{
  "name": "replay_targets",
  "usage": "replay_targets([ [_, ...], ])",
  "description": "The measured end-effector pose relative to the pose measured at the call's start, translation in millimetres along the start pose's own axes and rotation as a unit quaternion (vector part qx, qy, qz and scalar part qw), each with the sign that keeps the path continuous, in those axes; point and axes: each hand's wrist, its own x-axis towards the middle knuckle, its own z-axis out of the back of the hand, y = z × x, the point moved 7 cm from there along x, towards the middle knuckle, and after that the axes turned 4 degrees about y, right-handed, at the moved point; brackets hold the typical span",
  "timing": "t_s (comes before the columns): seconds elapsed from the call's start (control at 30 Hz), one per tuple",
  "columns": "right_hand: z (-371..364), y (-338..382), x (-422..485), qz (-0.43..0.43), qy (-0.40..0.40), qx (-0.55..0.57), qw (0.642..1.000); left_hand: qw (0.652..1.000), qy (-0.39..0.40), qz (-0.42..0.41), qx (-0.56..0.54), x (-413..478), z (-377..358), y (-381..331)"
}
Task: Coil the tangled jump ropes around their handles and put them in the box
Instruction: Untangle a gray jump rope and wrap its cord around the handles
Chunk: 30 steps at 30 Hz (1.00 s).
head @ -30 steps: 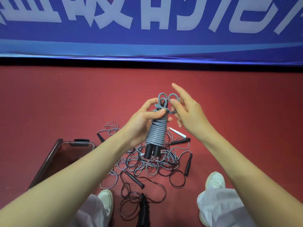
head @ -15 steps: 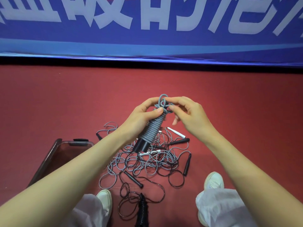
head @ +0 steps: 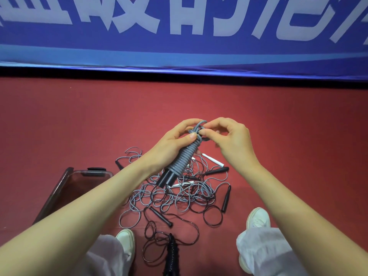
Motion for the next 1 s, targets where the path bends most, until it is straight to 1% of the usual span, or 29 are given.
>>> replay_targets([
  [0.07, -2.2, -1.9, 2.1, 0.006, -0.002, 0.007, 1.0, 1.0, -0.008, -0.001, -0.009, -0.4, 1.4, 0.1],
  [0.2, -6.9, -4.3, 2.6, 0.008, 0.027, 0.037, 0.999, 0.999, -0.031, 0.004, -0.044, -2.3, 6.8, 5.1],
  [0.33, -4.3, -2.5, 3.2, 0.003, 0.043, 0.09, 0.995, 0.998, -0.036, -0.001, -0.055, -2.4, 6.1, 3.7],
  [0.5, -3.5, -3.8, 2.4, -0.036, 0.062, 0.174, 0.982, 0.999, -0.043, -0.017, 0.002, -0.5, 6.7, -1.7],
  [0.7, -1.0, -7.3, 3.0, -0.043, 0.089, 0.141, 0.985, 0.999, -0.033, 0.01, 0.011, -3.2, 5.7, 3.1],
  [0.83, -7.4, -4.8, 3.2, -0.052, 0.161, 0.153, 0.974, 0.999, -0.032, -0.012, 0.013, -5.8, 3.0, -3.2],
  [0.9, -4.7, -1.5, 3.6, -0.038, 0.152, 0.148, 0.976, 0.999, -0.037, -0.027, -0.005, -5.9, 1.6, -6.5],
  [1.0, -0.8, 0.0, 5.0, -0.02, 0.123, 0.142, 0.982, 0.998, -0.051, -0.017, -0.045, -4.4, 2.6, -3.7],
])
